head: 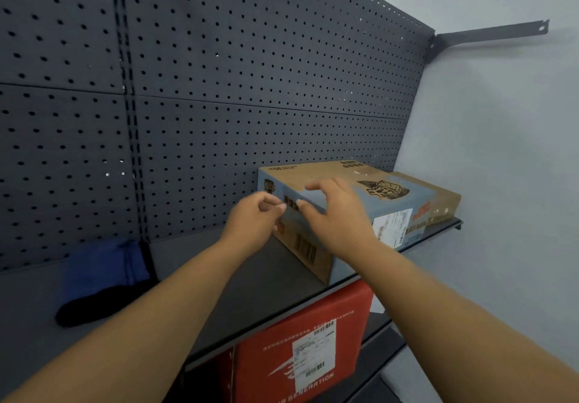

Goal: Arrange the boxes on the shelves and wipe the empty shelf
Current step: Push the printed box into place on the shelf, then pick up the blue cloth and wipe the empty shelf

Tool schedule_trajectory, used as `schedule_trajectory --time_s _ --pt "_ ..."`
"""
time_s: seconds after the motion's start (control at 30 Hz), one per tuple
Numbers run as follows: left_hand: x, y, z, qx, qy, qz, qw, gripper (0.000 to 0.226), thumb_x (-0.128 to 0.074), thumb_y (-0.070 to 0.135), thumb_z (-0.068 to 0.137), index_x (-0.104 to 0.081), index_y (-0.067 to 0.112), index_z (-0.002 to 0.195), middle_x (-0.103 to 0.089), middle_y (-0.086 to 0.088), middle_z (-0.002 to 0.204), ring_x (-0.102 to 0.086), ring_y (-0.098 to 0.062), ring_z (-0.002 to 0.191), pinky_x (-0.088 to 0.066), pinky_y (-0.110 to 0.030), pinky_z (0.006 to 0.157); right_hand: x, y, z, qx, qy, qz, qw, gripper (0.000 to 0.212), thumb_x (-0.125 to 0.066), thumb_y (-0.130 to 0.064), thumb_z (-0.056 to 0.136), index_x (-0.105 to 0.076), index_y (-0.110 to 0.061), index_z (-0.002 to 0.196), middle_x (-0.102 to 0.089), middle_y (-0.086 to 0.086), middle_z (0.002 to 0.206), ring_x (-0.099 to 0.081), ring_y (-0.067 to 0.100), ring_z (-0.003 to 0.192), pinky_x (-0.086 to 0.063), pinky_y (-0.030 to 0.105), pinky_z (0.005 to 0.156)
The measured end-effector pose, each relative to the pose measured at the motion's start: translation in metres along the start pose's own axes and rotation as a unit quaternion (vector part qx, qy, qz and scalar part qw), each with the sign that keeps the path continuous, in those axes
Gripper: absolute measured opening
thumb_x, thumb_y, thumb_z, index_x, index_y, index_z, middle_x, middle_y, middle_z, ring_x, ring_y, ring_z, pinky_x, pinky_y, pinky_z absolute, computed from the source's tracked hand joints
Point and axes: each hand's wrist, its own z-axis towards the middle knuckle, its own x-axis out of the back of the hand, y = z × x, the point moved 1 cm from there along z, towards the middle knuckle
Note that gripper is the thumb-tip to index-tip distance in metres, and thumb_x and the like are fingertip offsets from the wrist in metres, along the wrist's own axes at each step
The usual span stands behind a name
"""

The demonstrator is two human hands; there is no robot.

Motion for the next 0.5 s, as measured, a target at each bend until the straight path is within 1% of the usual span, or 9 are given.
schedule_trajectory --time_s 0.07,0.17,0.27,0.33,0.4,0.43,0.5 --pt "0.023 -0.002 -0.012 -0.010 0.022 0.030 0.999 0.010 -0.057 0.029 0.091 -0.062 0.022 0.086 -0.063 0.002 0.080 -0.065 -0.015 0.069 -0.050 -0.031 0.063 -0.010 -0.022 0.000 0.013 -0.019 0.010 1.000 0.033 -0.058 -0.032 0.091 -0.059 -0.014 0.119 -0.059 0.004 0.119 -0.051 0.020 0.113 -0.034 0.023 0.083" --pt "0.061 -0.012 -0.030 0.005 0.051 0.070 0.996 0.011 -0.058 0.031 0.089 -0.063 0.021 0.086 -0.065 0.000 0.081 -0.065 -0.015 0.071 -0.051 -0.032 0.066 -0.033 -0.054 -0.004 0.012 -0.056 0.053 0.997 0.035 -0.059 -0.033 0.091 -0.057 -0.015 0.121 -0.058 0.003 0.122 -0.053 0.018 0.113 -0.039 0.024 0.086" --pt "0.101 -0.031 -0.048 0.028 0.091 0.118 0.989 0.011 -0.060 0.031 0.089 -0.063 0.021 0.086 -0.064 0.004 0.081 -0.060 -0.012 0.075 -0.045 -0.024 0.062 -0.065 -0.083 -0.009 -0.017 -0.114 0.099 0.988 0.036 -0.062 -0.035 0.089 -0.057 -0.016 0.120 -0.059 0.002 0.119 -0.056 0.017 0.109 -0.047 0.029 0.090" --pt "0.124 -0.045 -0.059 0.055 0.116 0.149 0.980 0.011 -0.060 0.031 0.088 -0.064 0.021 0.087 -0.062 0.008 0.083 -0.057 -0.008 0.078 -0.042 -0.023 0.061 -0.087 -0.099 -0.013 -0.044 -0.150 0.120 0.980 0.037 -0.063 -0.037 0.088 -0.057 -0.016 0.118 -0.060 0.002 0.115 -0.057 0.017 0.106 -0.049 0.031 0.089" --pt "0.148 -0.063 -0.070 0.089 0.137 0.170 0.972 0.011 -0.060 0.031 0.088 -0.063 0.021 0.089 -0.062 0.007 0.086 -0.057 -0.009 0.081 -0.041 -0.022 0.060 -0.109 -0.116 -0.018 -0.076 -0.185 0.151 0.968 0.039 -0.064 -0.038 0.088 -0.056 -0.015 0.118 -0.058 0.000 0.111 -0.057 0.018 0.105 -0.049 0.030 0.085" --pt "0.158 -0.071 -0.075 0.103 0.149 0.179 0.967 0.010 -0.060 0.031 0.088 -0.062 0.021 0.090 -0.062 0.004 0.090 -0.057 -0.012 0.085 -0.041 -0.022 0.063 -0.119 -0.123 -0.020 -0.093 -0.204 0.168 0.960 0.040 -0.064 -0.038 0.088 -0.055 -0.014 0.119 -0.057 0.000 0.110 -0.057 0.018 0.105 -0.048 0.030 0.083" --pt "0.177 -0.087 -0.082 0.143 0.176 0.225 0.948 0.013 -0.059 0.033 0.087 -0.058 0.023 0.095 -0.060 -0.004 0.104 -0.052 -0.024 0.102 -0.043 -0.029 0.080 -0.139 -0.136 -0.024 -0.120 -0.238 0.188 0.945 0.046 -0.063 -0.038 0.088 -0.052 -0.012 0.124 -0.058 0.005 0.119 -0.055 0.018 0.104 -0.044 0.028 0.081"
